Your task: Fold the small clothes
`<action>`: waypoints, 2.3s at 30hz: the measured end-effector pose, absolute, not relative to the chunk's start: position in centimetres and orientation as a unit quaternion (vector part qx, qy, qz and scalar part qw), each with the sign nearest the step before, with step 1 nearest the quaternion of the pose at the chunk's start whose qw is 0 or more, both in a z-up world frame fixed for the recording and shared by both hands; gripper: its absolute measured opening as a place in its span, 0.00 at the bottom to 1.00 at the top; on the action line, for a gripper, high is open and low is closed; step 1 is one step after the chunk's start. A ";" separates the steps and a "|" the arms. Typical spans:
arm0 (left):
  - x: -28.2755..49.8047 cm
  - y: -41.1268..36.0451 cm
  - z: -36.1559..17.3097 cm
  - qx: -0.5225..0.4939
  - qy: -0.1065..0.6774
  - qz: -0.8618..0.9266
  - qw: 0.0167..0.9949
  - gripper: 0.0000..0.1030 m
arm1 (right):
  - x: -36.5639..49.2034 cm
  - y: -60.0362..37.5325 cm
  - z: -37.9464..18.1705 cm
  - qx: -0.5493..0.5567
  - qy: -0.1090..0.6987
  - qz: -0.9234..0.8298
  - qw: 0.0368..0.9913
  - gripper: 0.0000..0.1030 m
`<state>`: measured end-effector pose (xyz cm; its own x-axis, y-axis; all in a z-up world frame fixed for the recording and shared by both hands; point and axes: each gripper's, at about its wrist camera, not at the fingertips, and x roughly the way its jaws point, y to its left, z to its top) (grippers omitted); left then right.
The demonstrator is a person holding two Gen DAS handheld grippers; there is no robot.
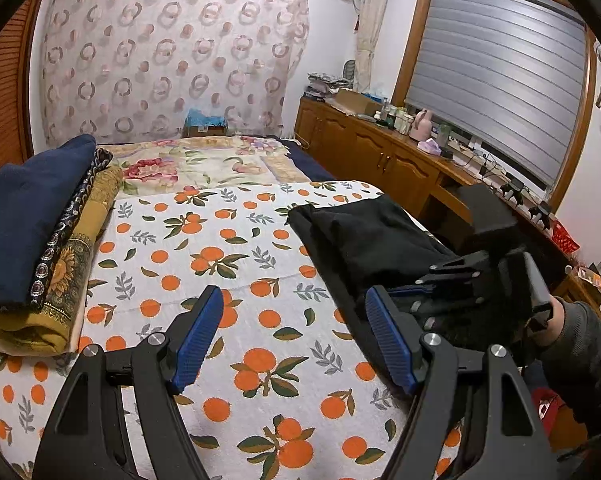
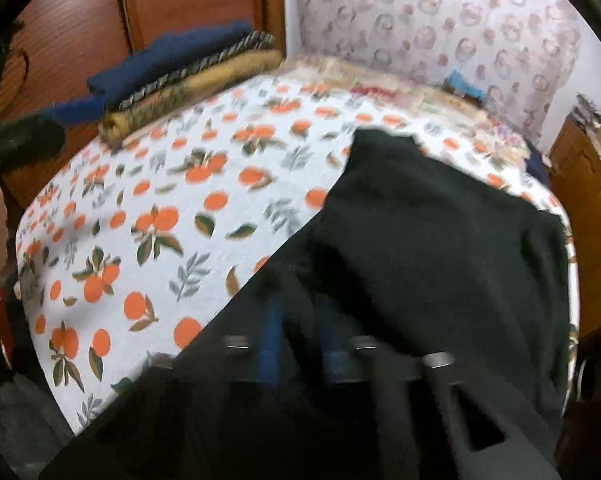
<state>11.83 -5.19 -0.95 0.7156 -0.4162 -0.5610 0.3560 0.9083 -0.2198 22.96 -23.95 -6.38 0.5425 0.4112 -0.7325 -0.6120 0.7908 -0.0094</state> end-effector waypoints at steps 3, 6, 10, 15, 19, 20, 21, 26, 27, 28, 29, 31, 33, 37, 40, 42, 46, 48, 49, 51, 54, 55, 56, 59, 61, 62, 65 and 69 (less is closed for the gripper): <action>11.9 -5.0 -1.0 -0.055 0.312 -0.204 0.926 0.72 | 21.9 -25.9 -4.3 -0.131 0.334 0.291 0.887 0.07; 11.9 -4.9 -1.1 -0.060 0.311 -0.200 0.927 0.72 | 21.9 -28.6 -1.2 -0.119 0.292 0.269 0.910 0.06; 12.1 -4.8 -1.2 -0.063 0.309 -0.200 0.928 0.72 | 23.9 -32.9 2.3 -0.121 0.252 0.217 0.935 0.06; 12.1 -4.8 -1.3 -0.064 0.310 -0.200 0.927 0.72 | 27.7 -37.3 3.7 -0.120 0.249 0.132 0.952 0.05; 12.2 -5.1 -1.6 -0.062 0.314 -0.200 0.926 0.72 | 31.1 -39.2 2.7 -0.131 0.274 0.078 0.950 0.05; 12.2 -5.2 -1.7 -0.062 0.315 -0.201 0.926 0.72 | 31.8 -39.4 2.3 -0.139 0.280 0.061 0.948 0.05; 12.2 -5.2 -1.8 -0.062 0.316 -0.200 0.925 0.72 | 32.5 -39.4 2.0 -0.143 0.284 0.050 0.947 0.05; 12.4 -5.5 -2.3 -0.062 0.322 -0.200 0.923 0.72 | 34.2 -37.9 1.3 -0.154 0.279 0.023 0.948 0.05; 12.4 -5.5 -2.4 -0.061 0.323 -0.200 0.923 0.72 | 34.7 -37.3 0.9 -0.159 0.281 0.020 0.946 0.05; 12.4 -5.6 -2.5 -0.061 0.325 -0.200 0.922 0.72 | 34.8 -36.4 0.3 -0.160 0.288 0.017 0.944 0.05; 12.4 -5.7 -2.6 -0.060 0.326 -0.200 0.922 0.72 | 35.3 -36.1 -0.3 -0.157 0.300 0.017 0.941 0.05; 12.5 -5.9 -2.7 -0.058 0.328 -0.201 0.921 0.72 | 37.4 -34.8 -1.4 -0.151 0.325 0.029 0.933 0.05; 12.4 -6.0 -2.8 -0.057 0.329 -0.202 0.921 0.72 | 37.9 -34.3 -1.6 -0.149 0.341 0.028 0.928 0.10; 12.4 -6.3 -3.0 -0.056 0.332 -0.204 0.919 0.72 | 36.8 -35.2 0.5 -0.134 0.330 0.037 0.934 0.42; 12.6 -6.4 -3.0 -0.058 0.332 -0.204 0.919 0.72 | 33.6 -35.1 1.7 -0.133 0.312 0.044 0.940 0.44; 12.5 -6.6 -3.1 -0.059 0.331 -0.206 0.919 0.72 | 30.7 -35.1 1.8 -0.126 0.302 0.072 0.942 0.44; 12.6 -7.2 -3.2 -0.057 0.333 -0.209 0.918 0.72 | 26.6 -34.1 1.5 -0.112 0.295 0.106 0.943 0.44; 12.4 -7.5 -3.2 -0.054 0.333 -0.212 0.917 0.72 | 25.4 -33.8 0.9 -0.099 0.299 0.121 0.941 0.44; 12.3 -7.7 -3.2 -0.053 0.333 -0.214 0.917 0.72 | 24.5 -33.5 0.7 -0.094 0.303 0.132 0.939 0.44; 12.2 -8.1 -3.3 -0.051 0.335 -0.217 0.916 0.72 | 23.4 -32.6 -0.2 -0.092 0.313 0.159 0.932 0.44; 12.1 -8.8 -3.6 -0.045 0.339 -0.223 0.913 0.72 | 22.1 -30.9 -1.9 -0.088 0.334 0.190 0.919 0.44; 12.1 -9.0 -3.7 -0.043 0.340 -0.224 0.912 0.72 | 22.2 -30.5 -2.4 -0.092 0.339 0.195 0.916 0.44; 12.1 -9.3 -3.8 -0.041 0.342 -0.226 0.911 0.72 | 22.0 -30.0 -3.1 -0.102 0.343 0.195 0.913 0.44; 12.0 -9.7 -4.1 -0.037 0.346 -0.229 0.909 0.72 | 23.2 -29.5 -4.7 -0.126 0.360 0.178 0.907 0.44; 12.0 -9.9 -4.3 -0.038 0.348 -0.230 0.908 0.72 | 23.6 -29.4 -5.5 -0.145 0.368 0.161 0.904 0.44; 11.9 -10.0 -4.4 -0.038 0.349 -0.230 0.908 0.72 | 23.5 -29.3 -5.6 -0.154 0.366 0.160 0.904 0.40; 11.8 -10.2 -4.5 -0.036 0.350 -0.232 0.907 0.72 | 22.4 -29.1 -5.2 -0.158 0.354 0.170 0.906 0.11; 11.7 -10.8 -4.7 -0.034 0.352 -0.238 0.905 0.72 | 19.7 -31.1 -3.8 -0.121 0.323 0.181 0.921 0.08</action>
